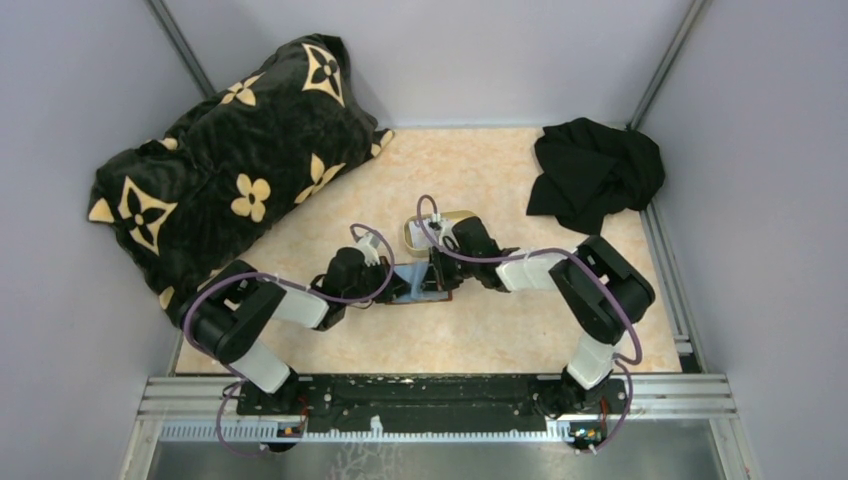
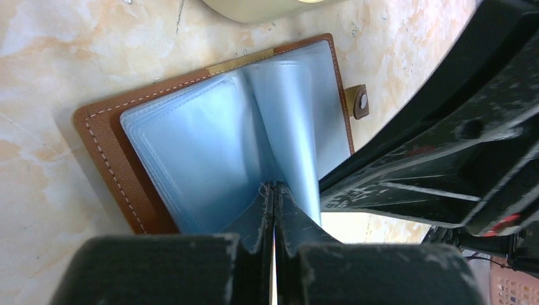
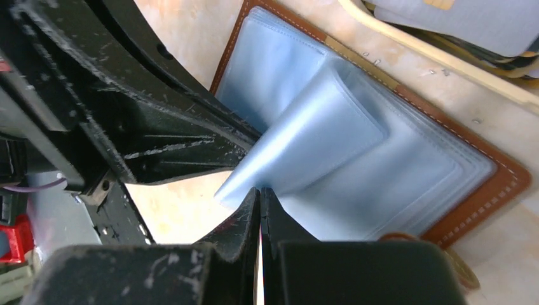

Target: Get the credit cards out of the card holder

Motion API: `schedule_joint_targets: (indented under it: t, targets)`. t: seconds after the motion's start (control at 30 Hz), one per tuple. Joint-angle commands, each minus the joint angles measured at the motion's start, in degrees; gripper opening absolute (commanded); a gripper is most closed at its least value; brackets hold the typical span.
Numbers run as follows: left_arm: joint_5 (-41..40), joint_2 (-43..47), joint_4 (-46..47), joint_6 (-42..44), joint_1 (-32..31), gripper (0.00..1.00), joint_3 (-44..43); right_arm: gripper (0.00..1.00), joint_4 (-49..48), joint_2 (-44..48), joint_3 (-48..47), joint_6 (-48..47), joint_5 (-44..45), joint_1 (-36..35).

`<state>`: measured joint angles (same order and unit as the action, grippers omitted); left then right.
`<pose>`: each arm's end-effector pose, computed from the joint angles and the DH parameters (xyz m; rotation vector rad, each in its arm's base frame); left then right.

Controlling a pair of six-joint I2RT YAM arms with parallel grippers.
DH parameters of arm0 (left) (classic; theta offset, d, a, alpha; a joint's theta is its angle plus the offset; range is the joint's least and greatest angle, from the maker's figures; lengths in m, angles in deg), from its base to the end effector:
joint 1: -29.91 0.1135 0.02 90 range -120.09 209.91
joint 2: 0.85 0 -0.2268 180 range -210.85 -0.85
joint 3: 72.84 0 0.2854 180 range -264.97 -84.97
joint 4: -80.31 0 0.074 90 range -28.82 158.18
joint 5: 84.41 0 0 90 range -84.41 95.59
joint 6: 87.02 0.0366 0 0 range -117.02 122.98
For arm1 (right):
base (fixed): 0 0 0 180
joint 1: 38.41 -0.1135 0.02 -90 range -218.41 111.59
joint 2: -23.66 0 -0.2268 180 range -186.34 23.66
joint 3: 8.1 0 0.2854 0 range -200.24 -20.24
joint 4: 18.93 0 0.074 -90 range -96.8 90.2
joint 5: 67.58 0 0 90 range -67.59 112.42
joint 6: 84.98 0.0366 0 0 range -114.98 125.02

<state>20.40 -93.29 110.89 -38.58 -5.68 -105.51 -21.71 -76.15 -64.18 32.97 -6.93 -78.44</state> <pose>0.2132 -0.1641 0.0402 0.0541 2.2504 -1.0494 0.2525 0.2355 0.0703 -0.5500 2.4103 1.1592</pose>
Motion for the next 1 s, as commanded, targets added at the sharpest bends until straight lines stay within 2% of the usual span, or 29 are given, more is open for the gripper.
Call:
schedule_joint_targets:
  t: [0.0, 0.17, 0.3, 0.6, 0.97]
  targets:
    - [-0.5, 1.2, -9.5, 1.3, -0.4, 0.0, 2.3, 0.0, 3.4, 7.8, -2.8, -2.3, 4.4, -0.1]
    - [-2.0, 8.0, -15.3, 2.8, -0.4, 0.0, 1.5, 0.0, 4.8, 12.5, 1.8, -2.4, 6.6, 3.7]
    - [-2.9, 10.0, -18.7, 4.4, -0.4, 0.0, 0.4, 0.0, 4.7, 13.0, 5.8, -2.9, 7.0, 6.9]
    - [-2.6, 8.0, -18.4, 4.7, -0.4, 0.0, -0.8, 0.0, 0.0, 11.9, 11.3, -1.2, 5.0, 7.0]
    - [-1.9, 5.4, -17.6, 4.6, -0.4, 0.0, -1.1, 0.0, -3.7, 7.1, 10.6, -1.1, 4.8, 7.0]
